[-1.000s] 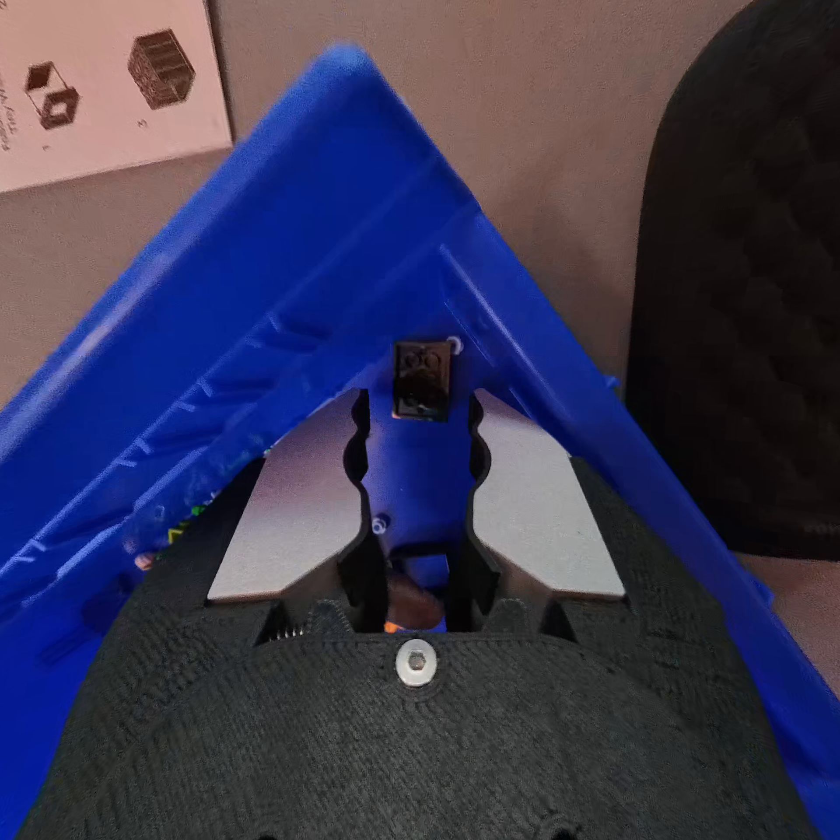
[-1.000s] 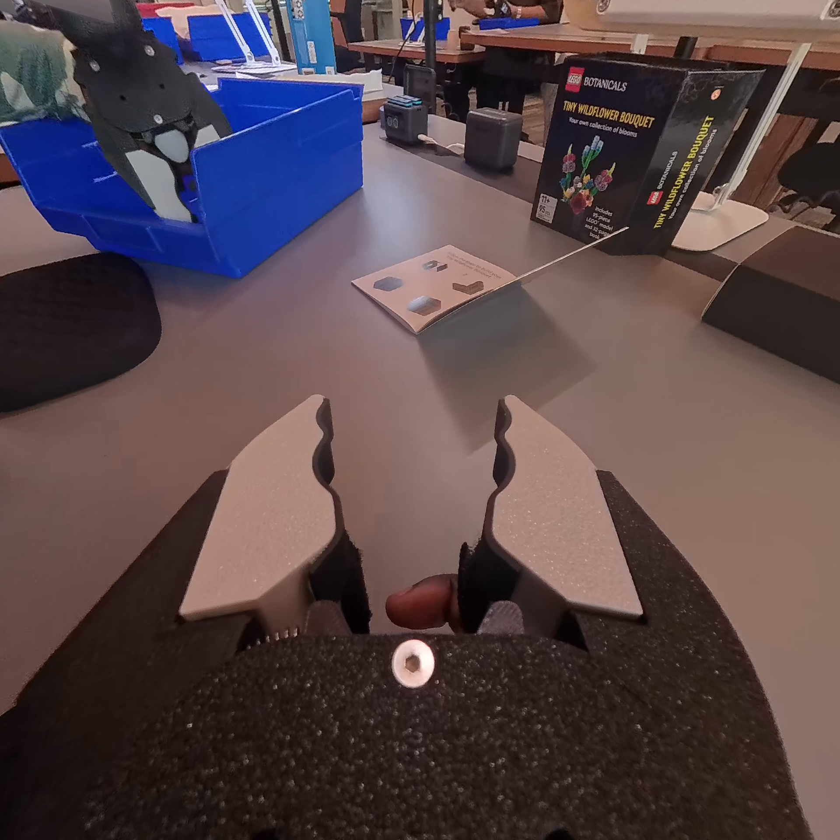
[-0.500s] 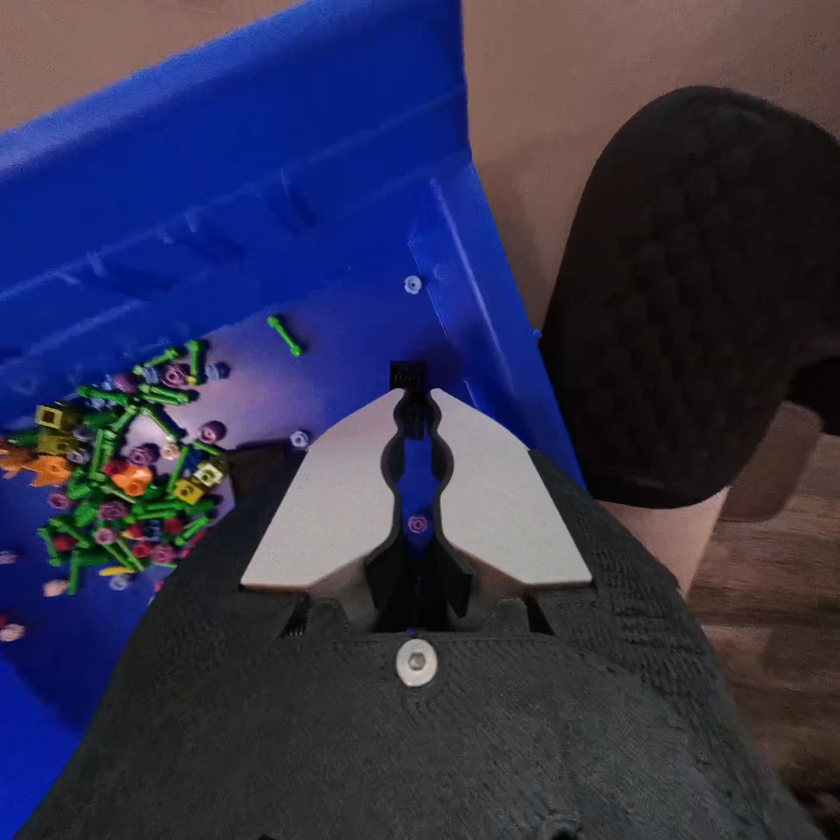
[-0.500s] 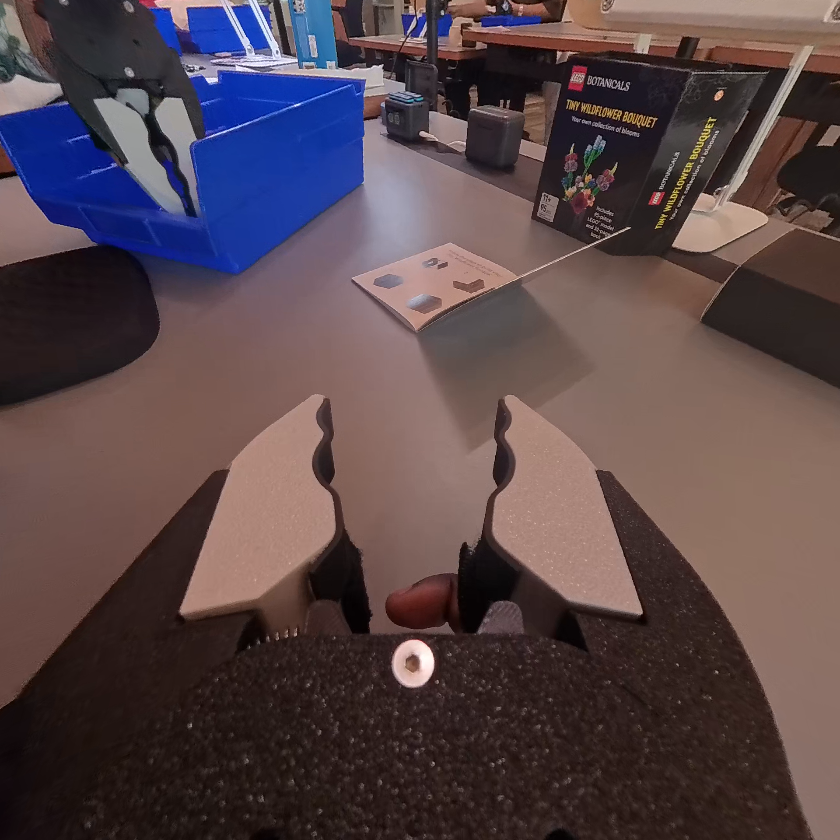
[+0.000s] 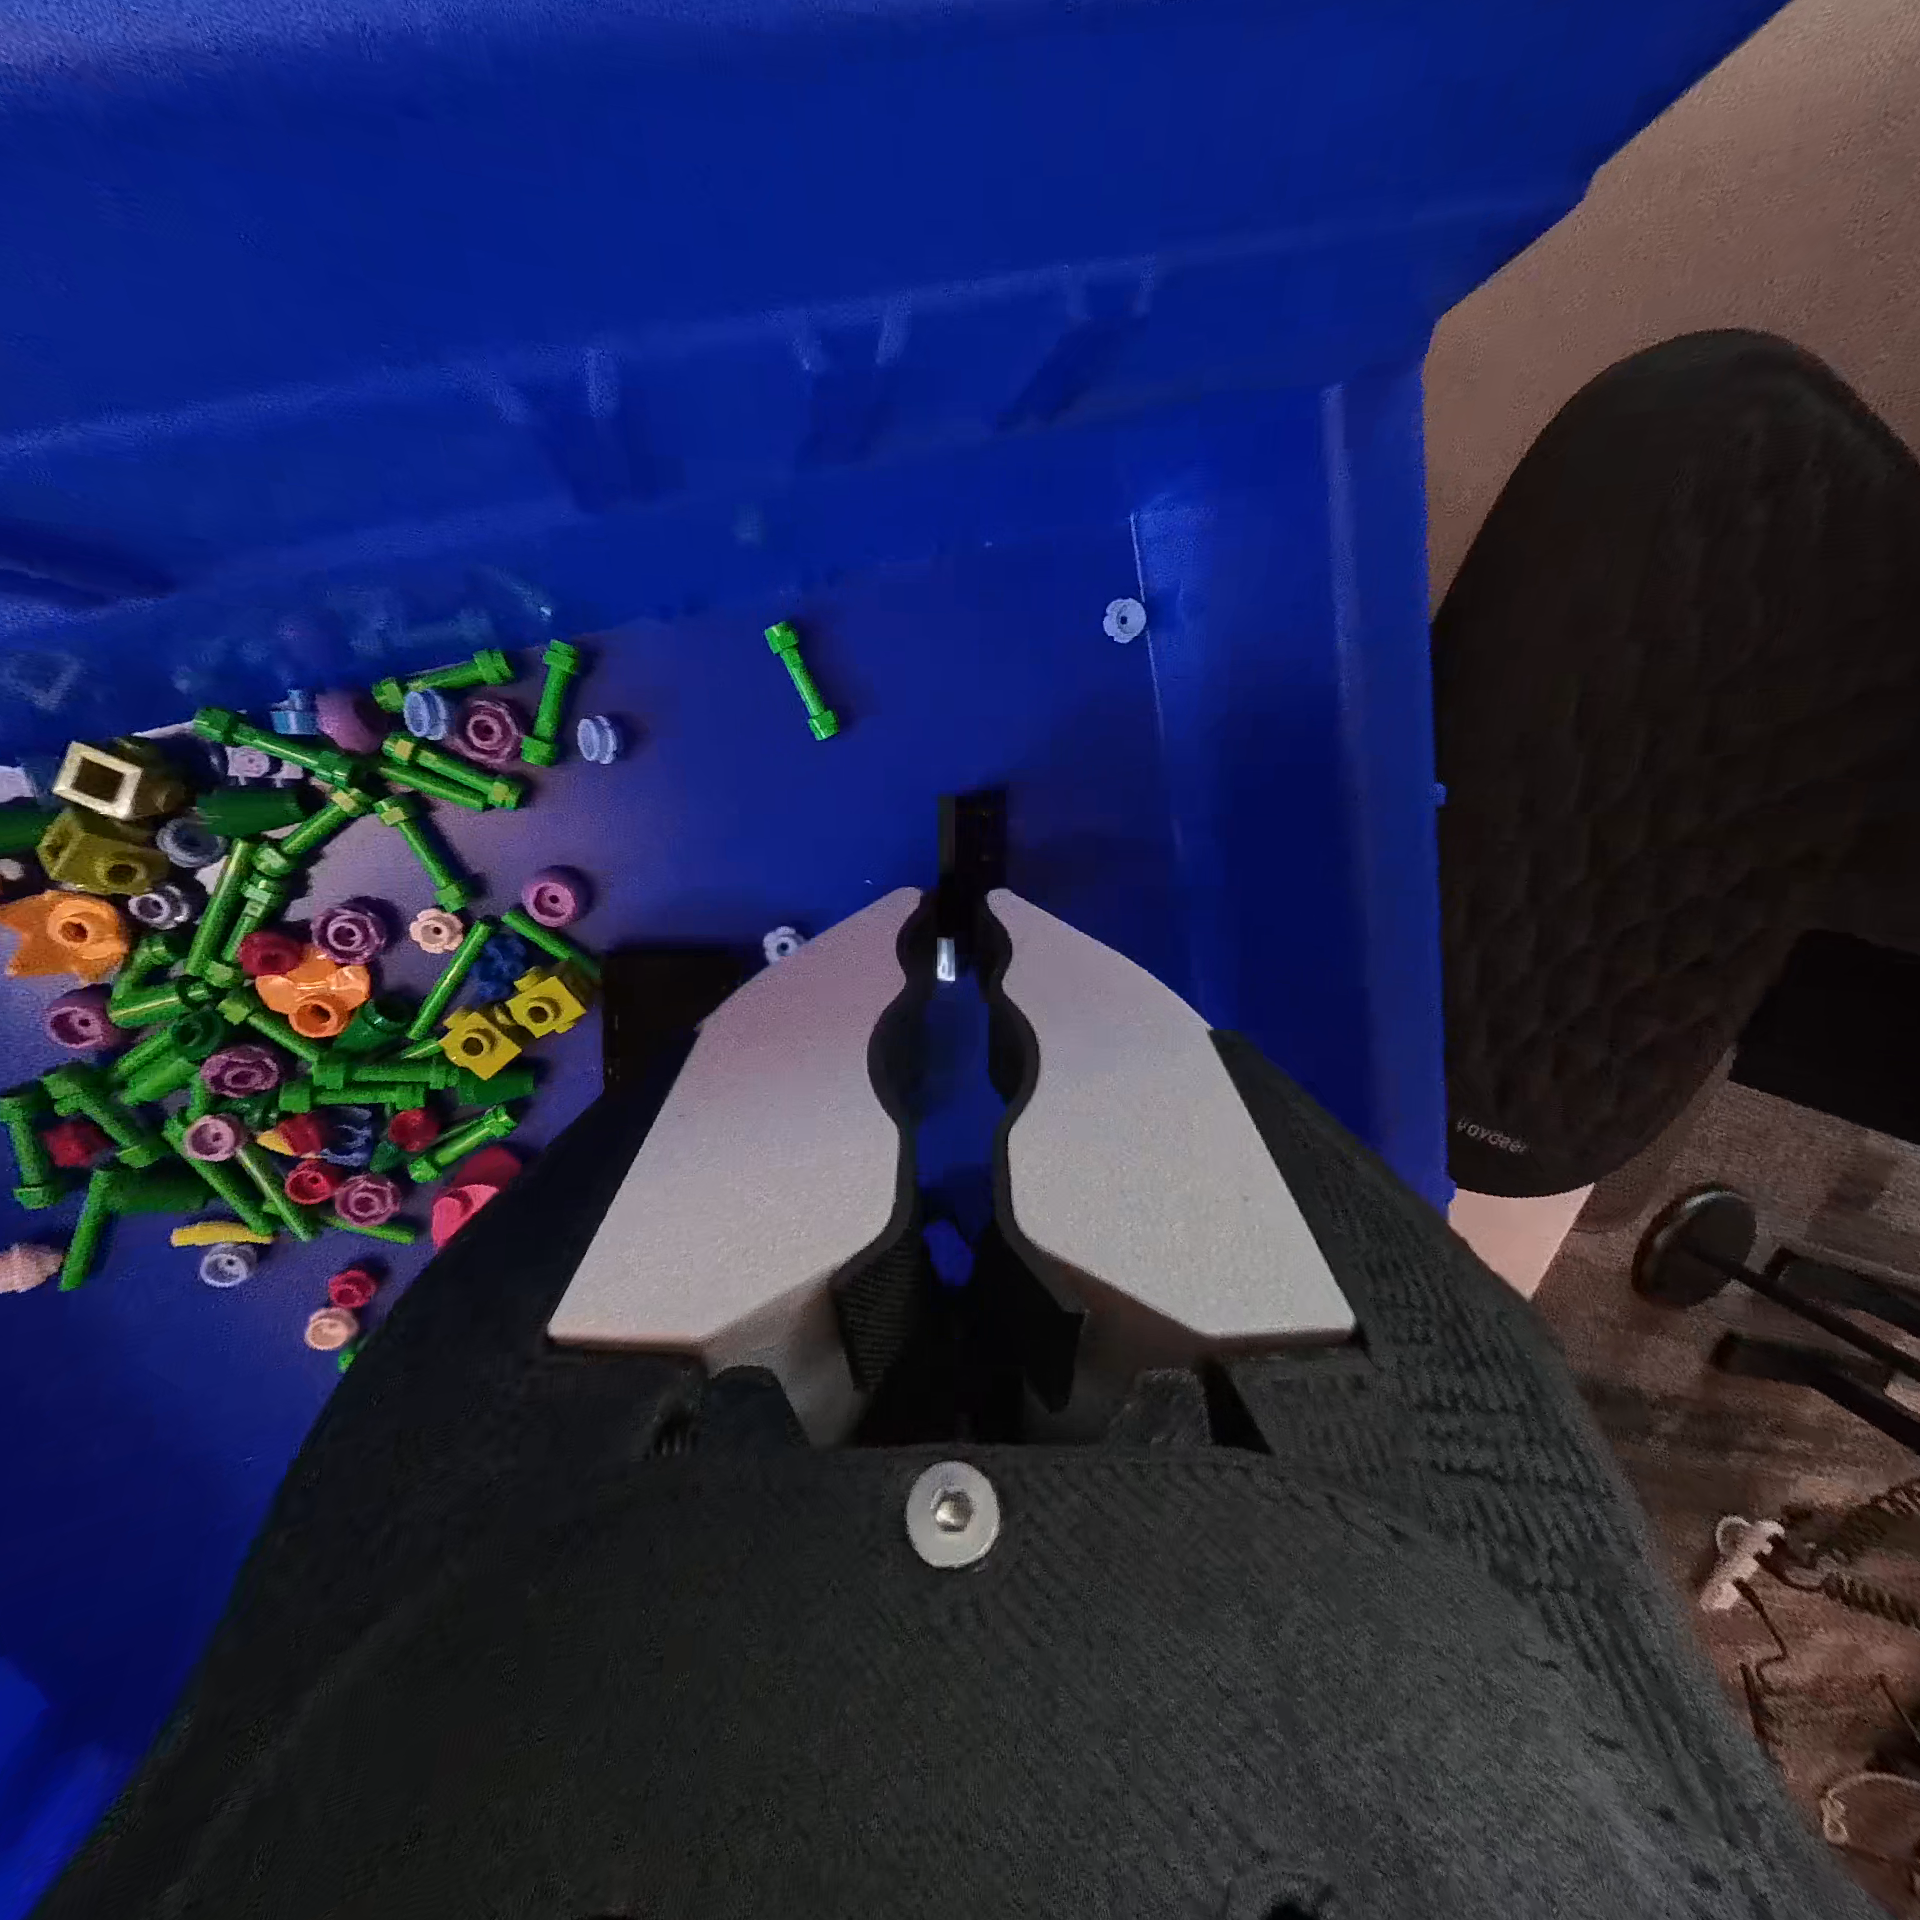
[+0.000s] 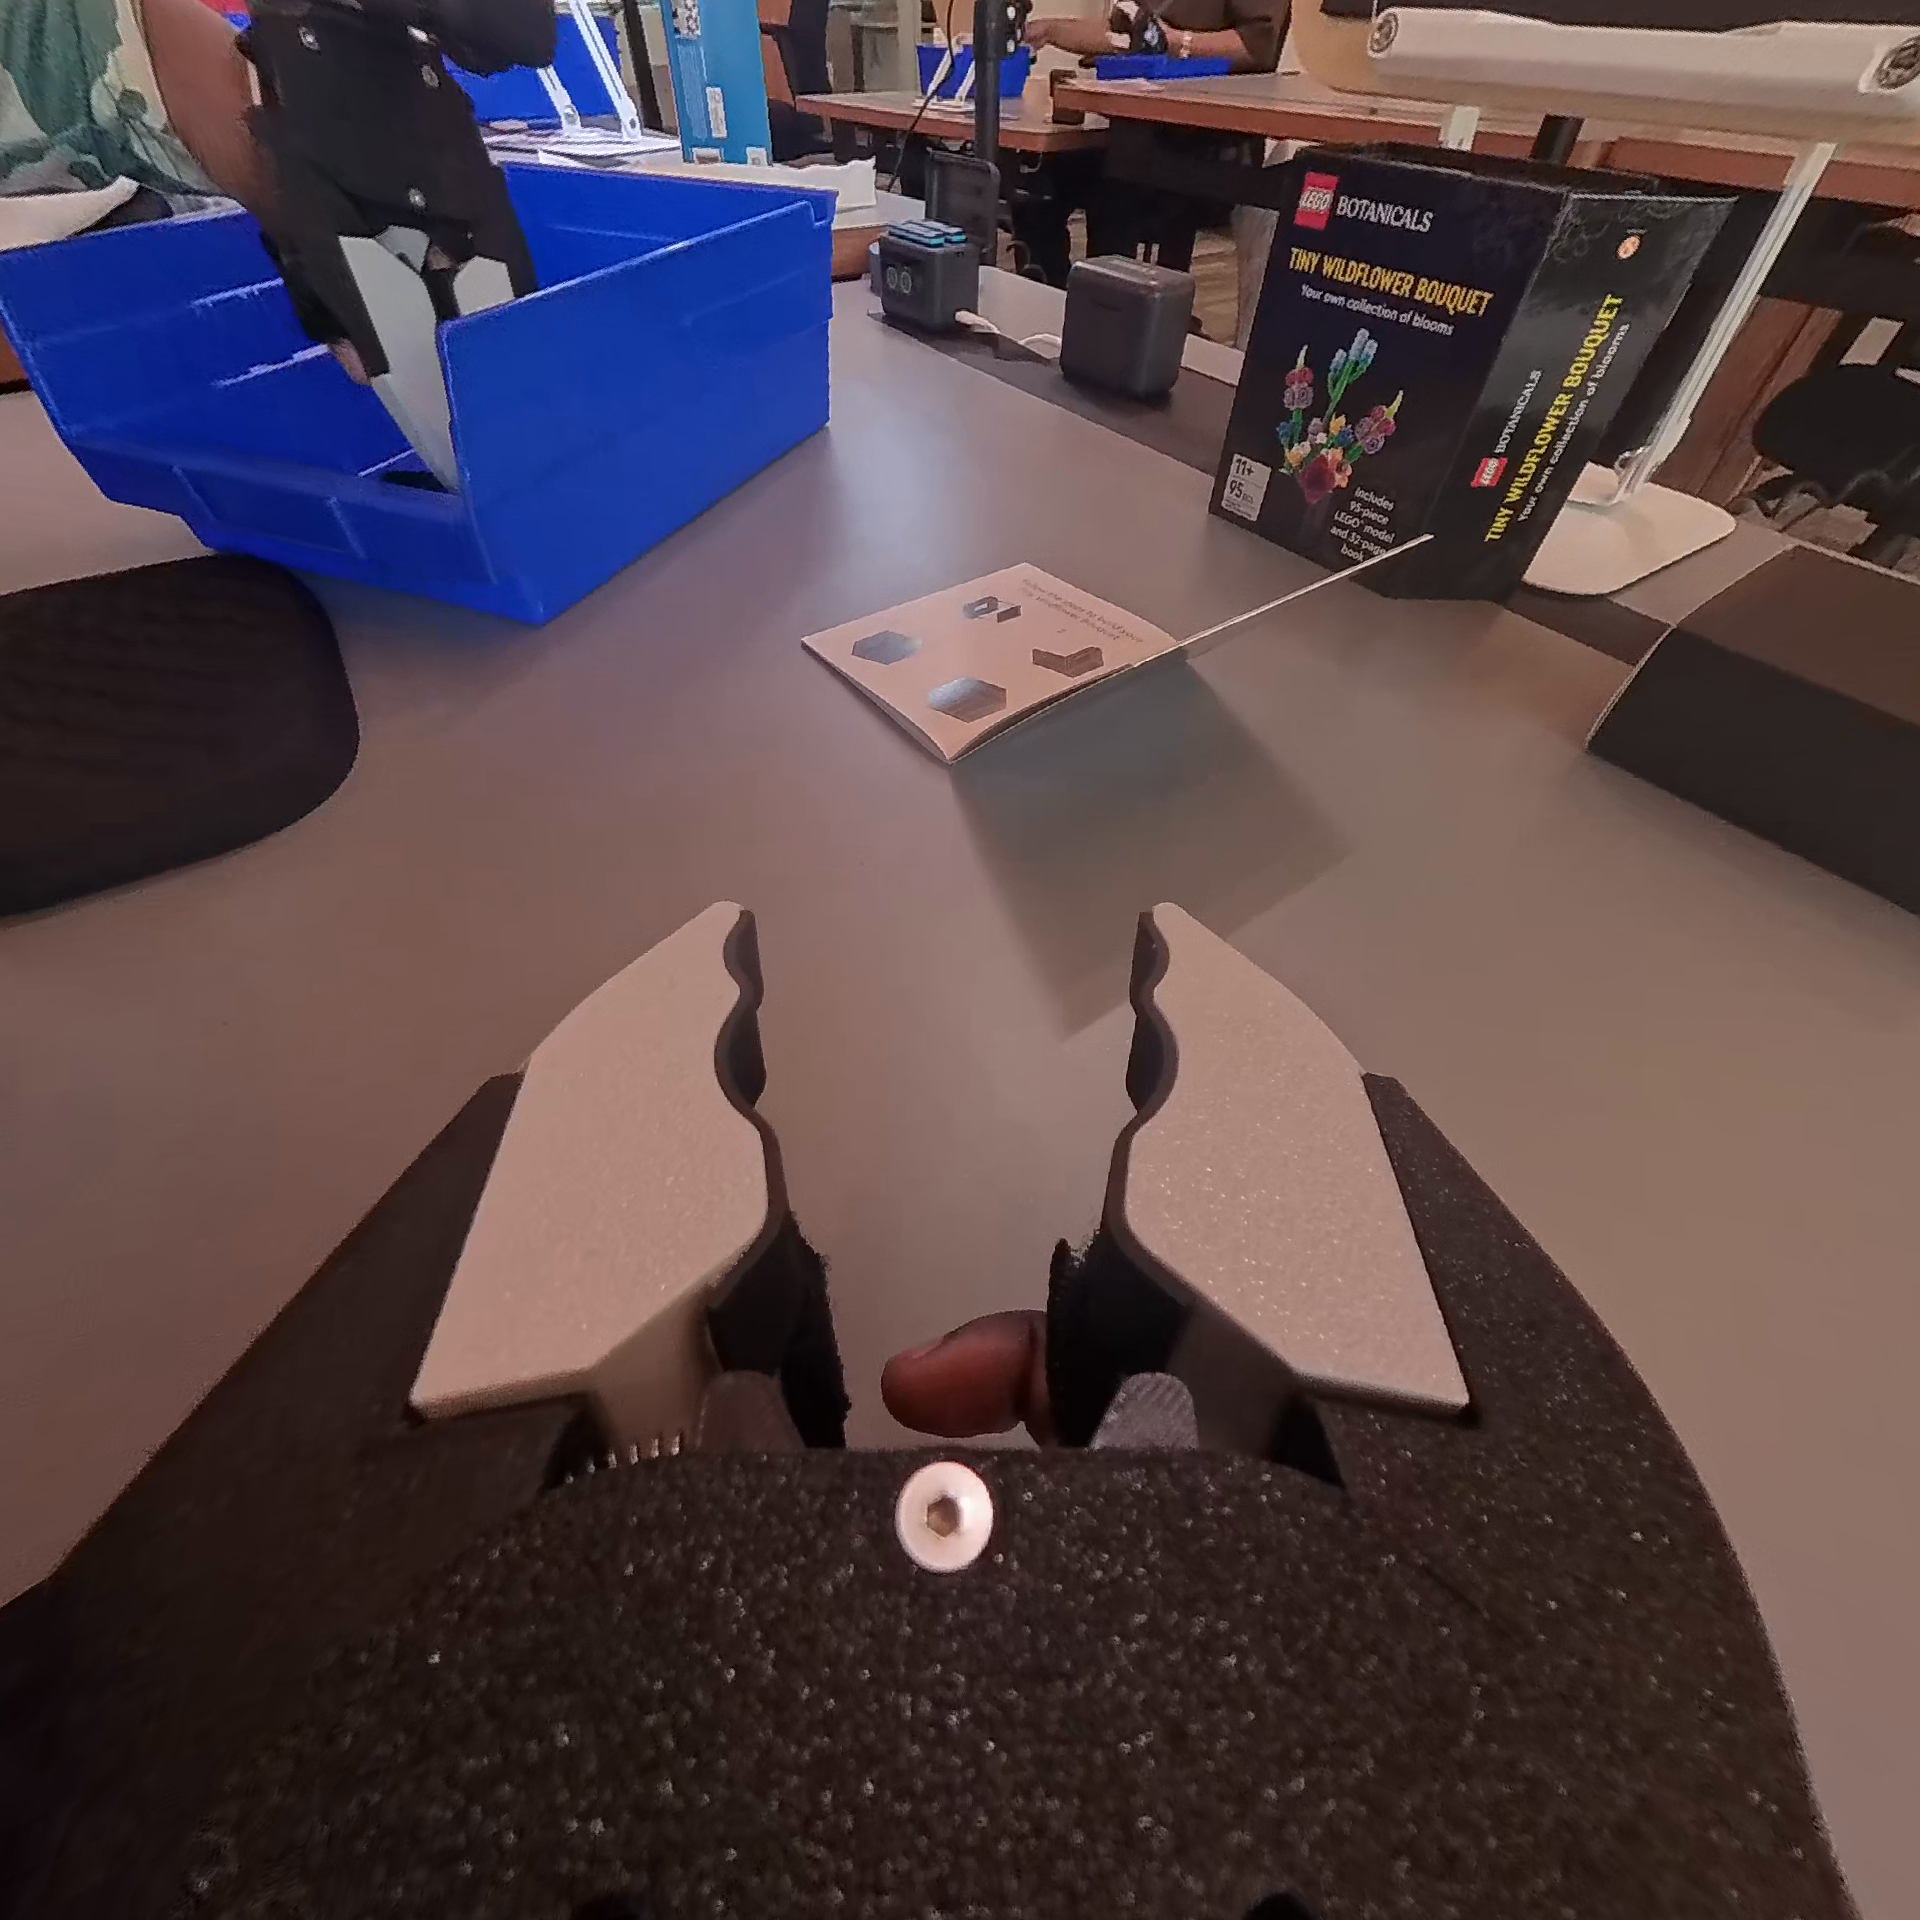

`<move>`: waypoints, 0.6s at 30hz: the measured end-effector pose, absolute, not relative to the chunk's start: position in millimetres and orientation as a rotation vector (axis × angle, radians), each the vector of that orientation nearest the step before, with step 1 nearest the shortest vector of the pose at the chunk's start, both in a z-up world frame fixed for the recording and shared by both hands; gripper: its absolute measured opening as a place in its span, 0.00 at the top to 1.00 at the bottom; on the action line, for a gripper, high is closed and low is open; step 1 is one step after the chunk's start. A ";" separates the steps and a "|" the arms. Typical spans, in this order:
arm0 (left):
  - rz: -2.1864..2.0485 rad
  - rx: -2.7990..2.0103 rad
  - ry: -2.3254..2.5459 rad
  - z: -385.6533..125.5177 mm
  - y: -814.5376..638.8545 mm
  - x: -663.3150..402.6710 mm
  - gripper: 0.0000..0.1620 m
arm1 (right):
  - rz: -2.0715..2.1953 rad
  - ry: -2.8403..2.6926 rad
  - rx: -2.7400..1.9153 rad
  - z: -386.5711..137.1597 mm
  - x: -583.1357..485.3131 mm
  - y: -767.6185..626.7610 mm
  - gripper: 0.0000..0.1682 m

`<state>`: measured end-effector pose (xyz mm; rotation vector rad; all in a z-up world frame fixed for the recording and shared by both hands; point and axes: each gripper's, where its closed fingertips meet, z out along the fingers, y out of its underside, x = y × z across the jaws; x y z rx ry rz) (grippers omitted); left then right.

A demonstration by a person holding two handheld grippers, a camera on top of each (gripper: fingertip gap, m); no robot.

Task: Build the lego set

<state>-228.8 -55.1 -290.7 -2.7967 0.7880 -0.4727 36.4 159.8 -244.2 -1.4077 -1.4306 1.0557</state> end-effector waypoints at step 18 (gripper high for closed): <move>-0.140 -2.736 0.906 -294.8 -46.3 -240.7 0.78 | 1.045 -1.448 -1.409 -246.8 35.8 159.4 0.59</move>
